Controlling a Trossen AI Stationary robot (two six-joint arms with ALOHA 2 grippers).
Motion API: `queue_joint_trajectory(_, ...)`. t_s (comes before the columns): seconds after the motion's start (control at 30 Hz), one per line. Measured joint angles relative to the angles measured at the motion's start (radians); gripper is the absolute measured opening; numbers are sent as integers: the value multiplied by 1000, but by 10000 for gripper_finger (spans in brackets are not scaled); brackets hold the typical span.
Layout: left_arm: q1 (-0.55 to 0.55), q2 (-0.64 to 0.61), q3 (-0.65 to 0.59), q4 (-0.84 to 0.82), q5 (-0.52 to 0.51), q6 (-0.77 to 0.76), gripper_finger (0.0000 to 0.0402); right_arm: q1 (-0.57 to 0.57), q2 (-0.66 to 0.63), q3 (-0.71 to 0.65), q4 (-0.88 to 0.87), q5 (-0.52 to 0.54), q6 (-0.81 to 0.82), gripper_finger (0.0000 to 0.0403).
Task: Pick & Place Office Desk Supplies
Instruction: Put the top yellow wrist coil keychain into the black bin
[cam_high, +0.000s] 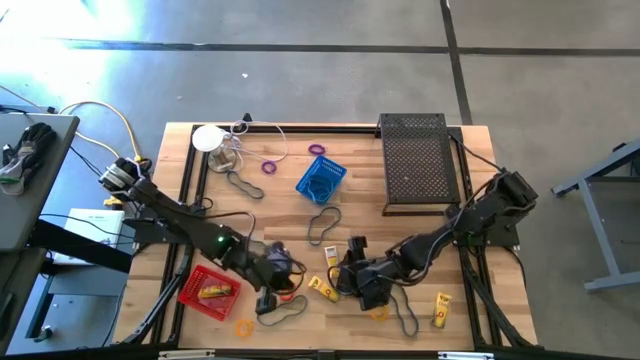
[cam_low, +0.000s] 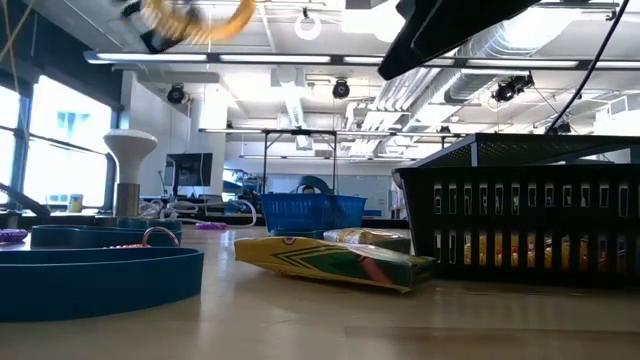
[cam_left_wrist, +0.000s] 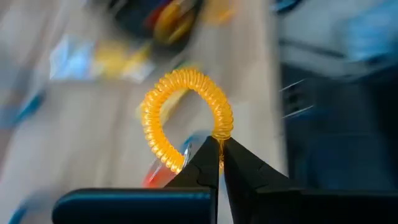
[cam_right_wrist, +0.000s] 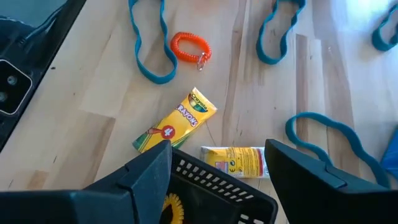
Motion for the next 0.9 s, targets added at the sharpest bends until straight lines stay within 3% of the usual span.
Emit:
queue_joint_trajectory(0.2, 64, 58, 0, 251, 244, 156, 2, 26, 0, 0, 32, 72, -39, 246)
queue_joint_trajectory(0.33, 117, 101, 0, 333, 358, 183, 2, 41, 0, 0, 123, 109, -159, 246)
queue_joint_trajectory(0.5, 176, 119, -1, 346, 378, 190, 1, 53, 0, 0, 223, 110, -293, 246)
queue_joint_trajectory(0.7, 212, 126, -2, 357, 408, 192, 1, 44, 0, 0, 239, 71, -308, 242)
queue_joint_trajectory(0.9, 215, 126, -2, 365, 411, 202, 1, 8, 0, 0, 239, -18, -283, 184)
